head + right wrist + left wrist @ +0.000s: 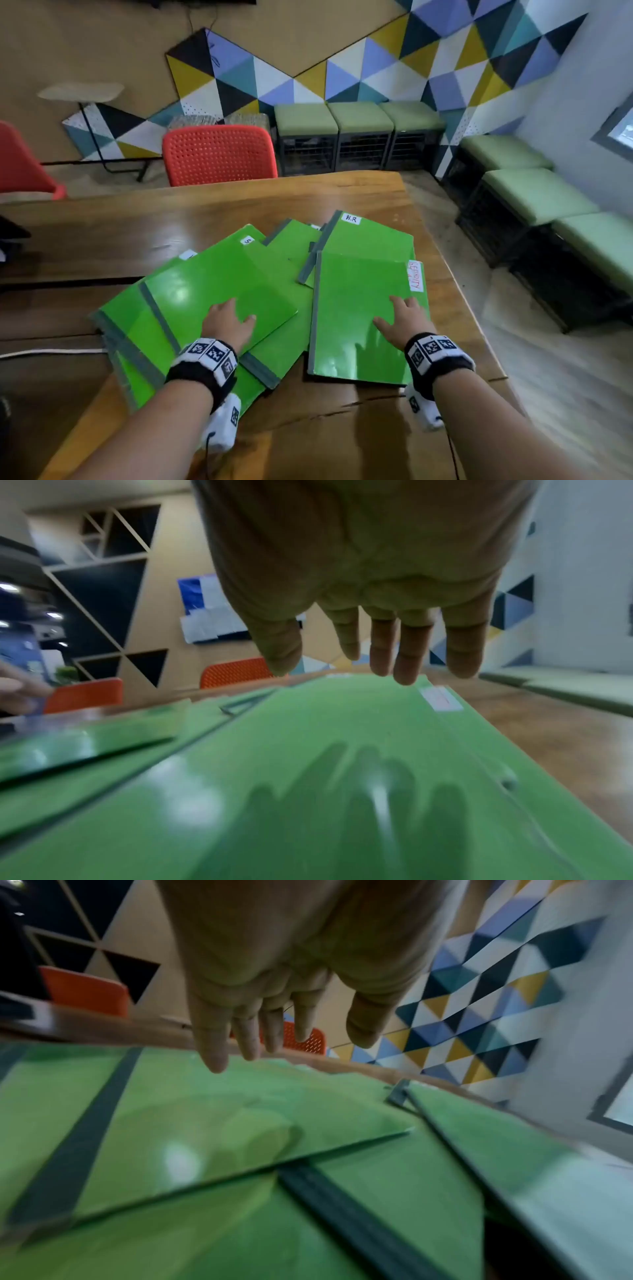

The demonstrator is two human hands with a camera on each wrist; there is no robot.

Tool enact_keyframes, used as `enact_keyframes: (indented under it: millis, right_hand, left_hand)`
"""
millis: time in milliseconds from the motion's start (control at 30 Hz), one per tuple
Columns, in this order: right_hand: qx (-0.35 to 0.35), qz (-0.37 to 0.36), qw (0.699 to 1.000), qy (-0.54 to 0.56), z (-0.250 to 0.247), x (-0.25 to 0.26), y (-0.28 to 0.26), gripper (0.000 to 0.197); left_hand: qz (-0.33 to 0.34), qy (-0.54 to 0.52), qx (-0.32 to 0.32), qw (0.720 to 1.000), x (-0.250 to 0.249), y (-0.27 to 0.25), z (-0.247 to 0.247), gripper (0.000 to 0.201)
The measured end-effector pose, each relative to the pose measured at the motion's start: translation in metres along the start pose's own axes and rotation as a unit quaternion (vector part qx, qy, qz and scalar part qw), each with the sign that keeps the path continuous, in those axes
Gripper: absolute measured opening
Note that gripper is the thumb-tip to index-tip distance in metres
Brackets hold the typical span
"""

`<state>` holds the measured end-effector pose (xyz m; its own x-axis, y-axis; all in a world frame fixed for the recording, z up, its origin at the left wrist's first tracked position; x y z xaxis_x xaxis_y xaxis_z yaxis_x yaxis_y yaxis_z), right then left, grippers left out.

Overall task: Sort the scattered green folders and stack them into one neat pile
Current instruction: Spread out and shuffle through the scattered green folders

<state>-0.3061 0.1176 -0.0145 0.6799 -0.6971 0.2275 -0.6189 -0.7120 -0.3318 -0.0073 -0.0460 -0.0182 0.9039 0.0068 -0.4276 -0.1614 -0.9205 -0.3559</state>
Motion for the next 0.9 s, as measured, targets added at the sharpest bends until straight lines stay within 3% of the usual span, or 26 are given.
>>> enact_keyframes:
  millis: [167,433,533,667,767,833,900]
  right_hand:
    - [0.037,0.131,0.99,-0.036,0.036,-0.032,0.014,0.085]
    - [0.048,0.218,0.975,-0.018,0.06,-0.049,0.029,0.119]
    - [0.066,0.238,0.969,0.013,0.06,-0.056,0.034,0.123]
    - [0.087,0.255,0.958,0.101,0.052,-0.059,0.032,0.109]
    - [0.057,0.247,0.957,0.142,0.036,-0.053,0.028,0.073]
    - [0.016,0.221,0.958,0.184,0.024,-0.045,0.029,0.053]
    - [-0.031,0.183,0.95,0.249,0.006,-0.033,0.027,0.043]
  left_hand:
    - [-0.133,0.019,-0.013,0.991,0.05,0.018,0.018,0.08]
    - [-0.209,0.012,-0.054,0.976,0.081,0.023,0.016,0.113]
    - [-0.234,-0.001,-0.051,0.971,0.089,0.022,0.012,0.124]
    - [-0.267,-0.031,-0.044,0.962,0.1,0.018,0.002,0.131]
    - [-0.272,-0.08,-0.053,0.957,0.112,0.017,-0.004,0.14]
    - [-0.259,-0.15,-0.068,0.951,0.113,0.013,-0.007,0.129]
    - [-0.25,-0.206,-0.099,0.941,0.114,0.008,-0.009,0.102]
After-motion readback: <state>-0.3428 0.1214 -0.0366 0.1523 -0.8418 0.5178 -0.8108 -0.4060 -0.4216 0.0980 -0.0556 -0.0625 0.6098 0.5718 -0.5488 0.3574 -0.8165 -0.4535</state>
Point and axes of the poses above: each hand's wrist, its own y-axis towards the middle knuckle, its own z-axis out of the palm, x = y × z, the point moved 5 cm from there along y, towards the middle knuckle, and after that the axes turned 1 degree about z, right-handed, at the moved point
